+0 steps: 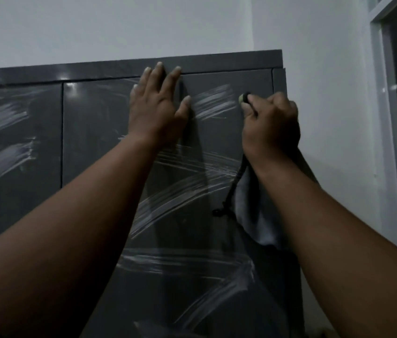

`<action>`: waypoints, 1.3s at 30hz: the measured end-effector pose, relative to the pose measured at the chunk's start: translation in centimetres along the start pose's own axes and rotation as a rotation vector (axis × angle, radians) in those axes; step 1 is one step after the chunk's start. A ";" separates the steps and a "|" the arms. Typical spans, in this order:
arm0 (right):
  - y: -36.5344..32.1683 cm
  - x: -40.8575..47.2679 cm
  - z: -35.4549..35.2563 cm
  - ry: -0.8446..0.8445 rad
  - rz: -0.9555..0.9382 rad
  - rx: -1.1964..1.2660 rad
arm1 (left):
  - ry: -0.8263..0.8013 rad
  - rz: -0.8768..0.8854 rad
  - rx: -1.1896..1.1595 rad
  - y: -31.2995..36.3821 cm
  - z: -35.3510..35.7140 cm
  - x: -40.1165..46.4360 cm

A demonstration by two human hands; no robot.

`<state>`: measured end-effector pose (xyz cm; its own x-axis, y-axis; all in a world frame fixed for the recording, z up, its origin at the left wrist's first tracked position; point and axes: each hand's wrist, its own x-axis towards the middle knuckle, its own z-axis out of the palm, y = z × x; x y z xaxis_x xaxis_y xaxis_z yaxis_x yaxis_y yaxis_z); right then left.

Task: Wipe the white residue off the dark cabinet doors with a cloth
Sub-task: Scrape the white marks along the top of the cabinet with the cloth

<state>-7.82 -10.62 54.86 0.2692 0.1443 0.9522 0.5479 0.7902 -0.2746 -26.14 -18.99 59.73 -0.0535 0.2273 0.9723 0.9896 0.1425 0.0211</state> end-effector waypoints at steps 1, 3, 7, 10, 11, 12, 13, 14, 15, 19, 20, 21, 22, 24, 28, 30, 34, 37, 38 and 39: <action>-0.3 -0.4 0.5 -0.011 -0.072 -0.028 | 0.005 -0.008 0.014 -0.3 0.1 0.5; -0.6 -2.2 1.2 -0.026 -0.229 -0.069 | 0.016 -0.011 0.032 -0.9 0.3 1.3; 0.2 -2.3 1.2 0.045 -0.252 -0.102 | 0.039 0.022 0.032 -2.2 0.2 2.8; 0.4 1.7 1.1 0.126 -0.100 -0.125 | 0.048 0.042 0.031 -3.1 0.1 3.9; 0.1 2.7 1.3 0.140 -0.063 -0.118 | 0.058 0.052 0.034 -3.5 0.1 4.1; -0.5 3.3 1.6 0.147 -0.043 -0.103 | 0.071 0.072 0.035 -3.8 0.1 4.3; -1.4 3.3 2.1 0.143 -0.048 -0.089 | 0.085 0.097 0.036 -4.0 0.1 4.3; -2.4 2.7 2.6 0.127 -0.087 -0.081 | 0.102 0.123 0.035 -4.2 0.1 4.3; -3.2 1.7 3.2 0.107 -0.148 -0.074 | 0.120 0.146 0.038 -4.3 0.1 4.2; -3.3 -0.8 3.8 0.107 -0.232 -0.063 | 0.173 0.194 0.058 -4.8 0.2 4.2; -2.8 -0.3 3.6 0.127 -0.197 -0.071 | 0.179 0.200 0.061 -4.9 0.3 4.2; -2.4 0.5 3.4 0.156 -0.142 -0.082 | 0.182 0.203 0.062 -5.0 0.4 4.2; -2.1 1.7 3.2 0.193 -0.077 -0.096 | 0.186 0.204 0.064 -5.0 0.5 4.1; -2.1 4.1 3.3 0.256 0.047 -0.116 | 0.197 0.197 0.063 -4.8 0.8 4.1; -5.1 4.5 5.1 0.213 0.010 -0.106 | 0.218 0.165 0.062 -4.5 1.1 4.1; -5.7 2.8 5.8 0.160 -0.100 -0.086 | 0.221 0.158 0.058 -4.5 1.2 4.0; -3.7 1.3 4.8 0.216 -0.079 -0.098 | 0.232 0.154 0.042 -4.3 1.4 3.9; -2.2 4.2 4.4 0.321 0.098 -0.092 | 0.235 0.124 0.031 -3.8 1.6 3.9; -2.2 5.3 4.4 0.339 0.167 -0.057 | 0.235 0.113 0.023 -3.5 1.6 3.9; -2.6 6.1 4.6 0.343 0.213 -0.022 | 0.237 0.105 0.015 -3.4 1.7 3.9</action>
<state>-11.27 -9.06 62.04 0.6252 0.0936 0.7748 0.4671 0.7505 -0.4676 -29.93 -16.98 63.03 0.0837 0.0095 0.9964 0.9859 0.1444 -0.0842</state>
